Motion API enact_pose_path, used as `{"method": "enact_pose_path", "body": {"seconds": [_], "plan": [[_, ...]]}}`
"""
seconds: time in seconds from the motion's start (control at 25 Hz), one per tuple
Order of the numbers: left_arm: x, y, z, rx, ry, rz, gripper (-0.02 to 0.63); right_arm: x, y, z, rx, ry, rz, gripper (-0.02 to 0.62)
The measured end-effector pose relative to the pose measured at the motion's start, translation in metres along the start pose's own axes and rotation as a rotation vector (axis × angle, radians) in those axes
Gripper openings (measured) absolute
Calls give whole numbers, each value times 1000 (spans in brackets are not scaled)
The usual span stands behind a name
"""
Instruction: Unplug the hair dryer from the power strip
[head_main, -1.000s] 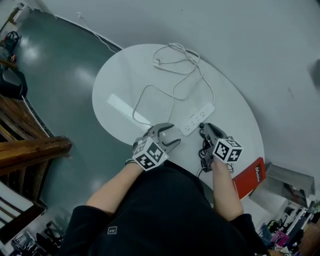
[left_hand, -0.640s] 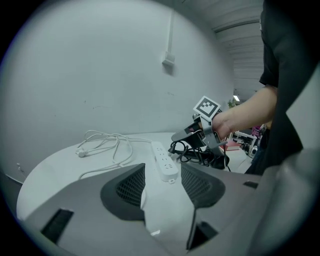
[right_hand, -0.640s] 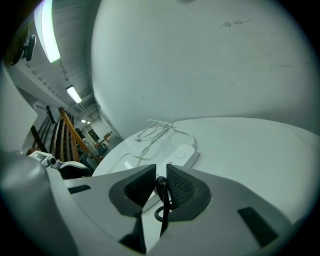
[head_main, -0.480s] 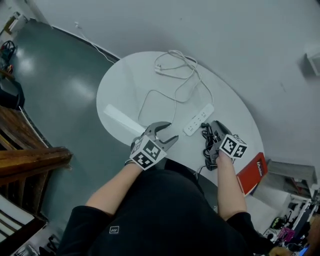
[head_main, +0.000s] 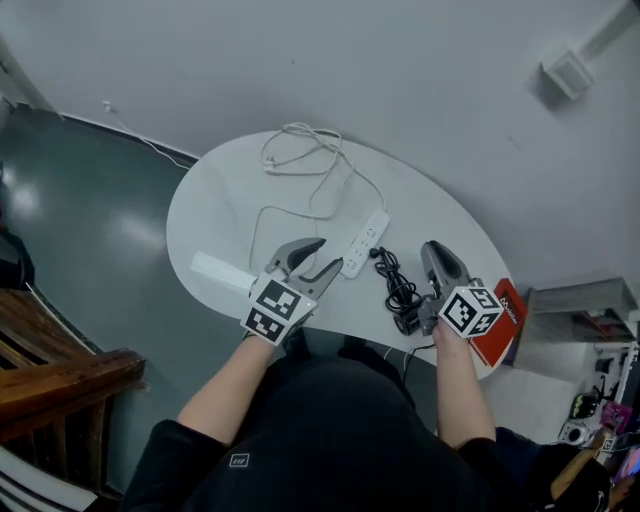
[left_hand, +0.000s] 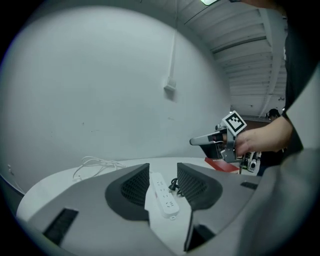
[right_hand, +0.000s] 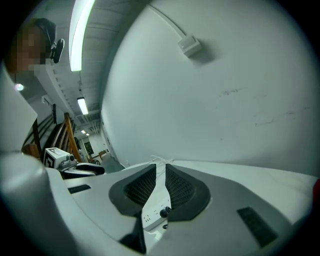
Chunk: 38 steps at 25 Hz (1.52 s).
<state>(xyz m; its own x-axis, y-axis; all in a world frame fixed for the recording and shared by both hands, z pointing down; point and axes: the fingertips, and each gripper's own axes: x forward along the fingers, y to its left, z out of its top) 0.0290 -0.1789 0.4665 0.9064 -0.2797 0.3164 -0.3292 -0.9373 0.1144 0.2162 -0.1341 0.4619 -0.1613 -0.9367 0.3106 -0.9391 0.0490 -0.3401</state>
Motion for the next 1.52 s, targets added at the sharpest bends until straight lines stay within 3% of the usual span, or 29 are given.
{"method": "enact_pose_path", "body": {"seconds": [0.52, 0.96, 1.12, 1.28, 1.52], "plan": [[22, -21, 71, 60, -49, 82, 142, -84, 6, 88, 10, -301, 63, 42], [23, -48, 134, 123, -134, 172, 104, -134, -20, 138, -29, -402, 118, 35], [21, -48, 151, 138, -146, 201, 96, -149, -18, 156, -101, -409, 138, 35], [18, -50, 162, 142, -168, 216, 88, -163, -17, 172, -175, -432, 130, 34], [27, -50, 167, 137, -163, 217, 78, -163, -22, 177, -164, -457, 102, 34]]}}
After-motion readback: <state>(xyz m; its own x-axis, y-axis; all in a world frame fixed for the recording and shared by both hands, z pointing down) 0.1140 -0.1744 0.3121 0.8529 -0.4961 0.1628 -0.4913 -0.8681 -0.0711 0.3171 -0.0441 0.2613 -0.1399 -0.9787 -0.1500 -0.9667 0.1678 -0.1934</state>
